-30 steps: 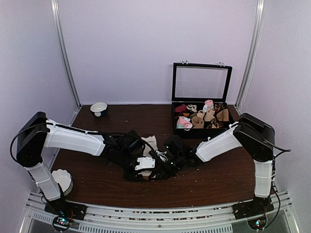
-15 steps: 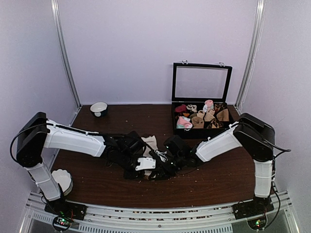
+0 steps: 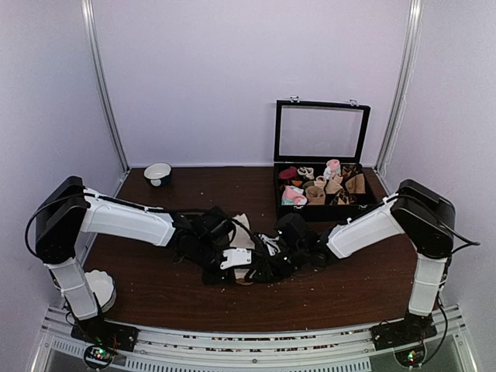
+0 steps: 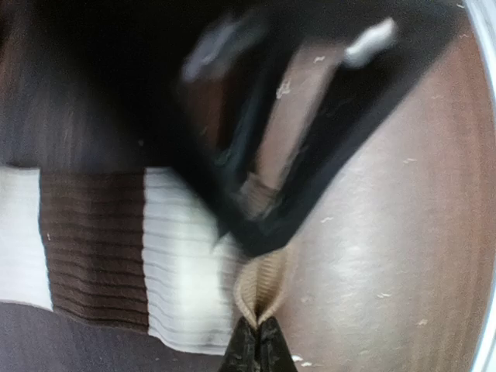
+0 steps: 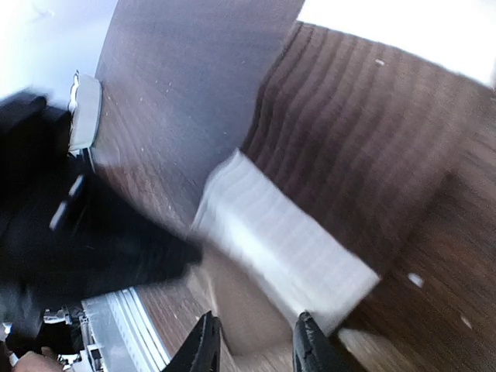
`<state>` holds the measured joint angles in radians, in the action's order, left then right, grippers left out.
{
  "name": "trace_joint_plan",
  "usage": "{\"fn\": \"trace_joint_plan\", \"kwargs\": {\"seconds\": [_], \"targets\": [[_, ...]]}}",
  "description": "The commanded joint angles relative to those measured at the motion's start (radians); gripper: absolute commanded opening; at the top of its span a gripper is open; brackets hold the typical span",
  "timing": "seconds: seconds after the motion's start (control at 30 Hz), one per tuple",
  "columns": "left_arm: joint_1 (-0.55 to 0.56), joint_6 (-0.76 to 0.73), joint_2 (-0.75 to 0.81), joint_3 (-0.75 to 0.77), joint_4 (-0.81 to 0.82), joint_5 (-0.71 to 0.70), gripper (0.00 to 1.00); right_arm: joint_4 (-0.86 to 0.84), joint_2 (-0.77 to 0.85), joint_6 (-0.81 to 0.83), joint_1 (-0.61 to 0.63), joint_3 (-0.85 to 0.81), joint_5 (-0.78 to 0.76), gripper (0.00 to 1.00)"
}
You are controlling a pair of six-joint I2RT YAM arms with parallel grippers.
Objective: Roll the socks
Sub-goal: Roll the sock at the center of the board.
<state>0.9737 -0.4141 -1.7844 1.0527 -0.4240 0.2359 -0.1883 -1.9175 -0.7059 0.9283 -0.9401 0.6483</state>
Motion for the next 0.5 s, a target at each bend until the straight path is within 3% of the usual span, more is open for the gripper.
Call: {"fn": "trace_joint_plan", "kwargs": {"seconds": [0.0, 0.07, 0.1, 0.13, 0.17, 0.3, 0.47], "targets": [[-0.091, 0.11, -0.084, 0.047, -0.088, 0.04, 0.0, -0.052, 0.096, 0.027, -0.002, 0.078, -0.071, 0.35], [-0.117, 0.122, -0.108, 0.069, -0.106, 0.079, 0.0, -0.07, 0.128, 0.041, -0.002, 0.111, -0.088, 0.38], [-0.129, 0.124, -0.116, 0.077, -0.114, 0.096, 0.0, -0.07, 0.144, 0.057, -0.002, 0.125, -0.098, 0.49], [-0.136, 0.125, -0.122, 0.085, -0.125, 0.111, 0.0, -0.073, 0.157, 0.068, 0.0, 0.139, -0.106, 0.89], [-0.14, 0.126, -0.127, 0.092, -0.13, 0.124, 0.0, -0.073, 0.172, 0.081, 0.0, 0.153, -0.117, 0.99], [-0.152, 0.134, -0.144, 0.118, -0.16, 0.2, 0.0, -0.055, 0.248, 0.152, 0.001, 0.215, -0.231, 1.0], [-0.183, 0.12, -0.157, 0.147, -0.226, 0.334, 0.0, -0.182, 0.533, 0.308, 0.081, 0.412, -0.626, 1.0]]}}
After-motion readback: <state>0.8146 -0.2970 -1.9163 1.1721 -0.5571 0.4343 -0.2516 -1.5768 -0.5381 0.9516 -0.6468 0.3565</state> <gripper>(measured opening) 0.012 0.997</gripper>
